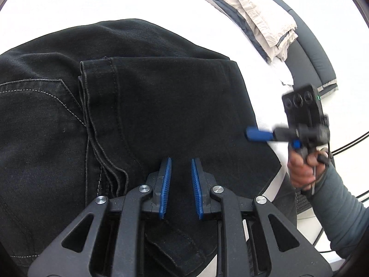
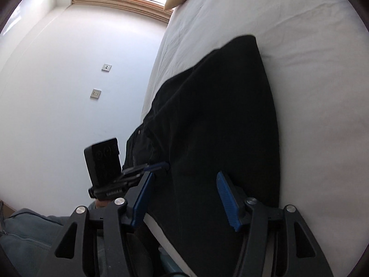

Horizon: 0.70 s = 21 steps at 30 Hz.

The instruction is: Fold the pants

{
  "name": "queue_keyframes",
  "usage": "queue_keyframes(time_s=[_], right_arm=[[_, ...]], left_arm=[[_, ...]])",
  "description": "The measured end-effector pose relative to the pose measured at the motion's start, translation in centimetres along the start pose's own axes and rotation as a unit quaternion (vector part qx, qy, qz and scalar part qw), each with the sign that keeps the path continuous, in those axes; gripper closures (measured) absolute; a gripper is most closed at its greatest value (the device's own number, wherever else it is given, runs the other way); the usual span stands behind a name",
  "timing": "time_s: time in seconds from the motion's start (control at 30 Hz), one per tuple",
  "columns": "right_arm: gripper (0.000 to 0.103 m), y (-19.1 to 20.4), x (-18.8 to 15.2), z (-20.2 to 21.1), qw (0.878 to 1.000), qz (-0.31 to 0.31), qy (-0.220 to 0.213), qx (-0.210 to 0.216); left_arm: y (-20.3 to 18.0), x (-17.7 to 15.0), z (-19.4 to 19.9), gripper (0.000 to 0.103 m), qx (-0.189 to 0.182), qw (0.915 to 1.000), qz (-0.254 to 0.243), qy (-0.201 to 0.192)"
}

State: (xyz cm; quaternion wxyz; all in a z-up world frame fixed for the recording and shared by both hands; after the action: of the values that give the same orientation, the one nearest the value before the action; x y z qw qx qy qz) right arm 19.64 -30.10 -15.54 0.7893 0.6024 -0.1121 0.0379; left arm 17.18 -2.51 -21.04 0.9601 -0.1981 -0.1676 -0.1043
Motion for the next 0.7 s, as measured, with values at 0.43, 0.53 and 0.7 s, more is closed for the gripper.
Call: queue_keyframes(time_s=[0.43,0.53,0.7], right_arm=[[0.039,3.5,-8.1,1.0,0.999,0.025,0.003,-0.022],[0.036,5.4,-6.0,0.8,0.997,0.051,-0.049,0.01],[0.034,4.5,-2.0,-2.9,0.995,0.023,-0.091,0.032]], left_arm=[[2.6,-1.9,6.6,0.083,0.053,0.9967,0.009,-0.061],[4.6,-3.1,12.3,0.019,0.07,0.9886,0.041,-0.127],[11.0,-7.8,20.5,0.007,0.104,0.9638,0.141,-0.201]])
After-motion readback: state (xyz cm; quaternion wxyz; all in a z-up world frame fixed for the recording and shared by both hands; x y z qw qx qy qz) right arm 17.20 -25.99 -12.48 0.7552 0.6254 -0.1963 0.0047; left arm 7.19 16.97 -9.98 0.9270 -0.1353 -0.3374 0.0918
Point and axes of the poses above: each gripper's, at about its wrist camera, not at the fingertips, and z roughly against the way its jaws point, y to its left, x to its top, the point moved 3 cm from there along -z, roughly the way its jaws point, and after that the axes turned 14 degrees about x, right-handed, at the moved point
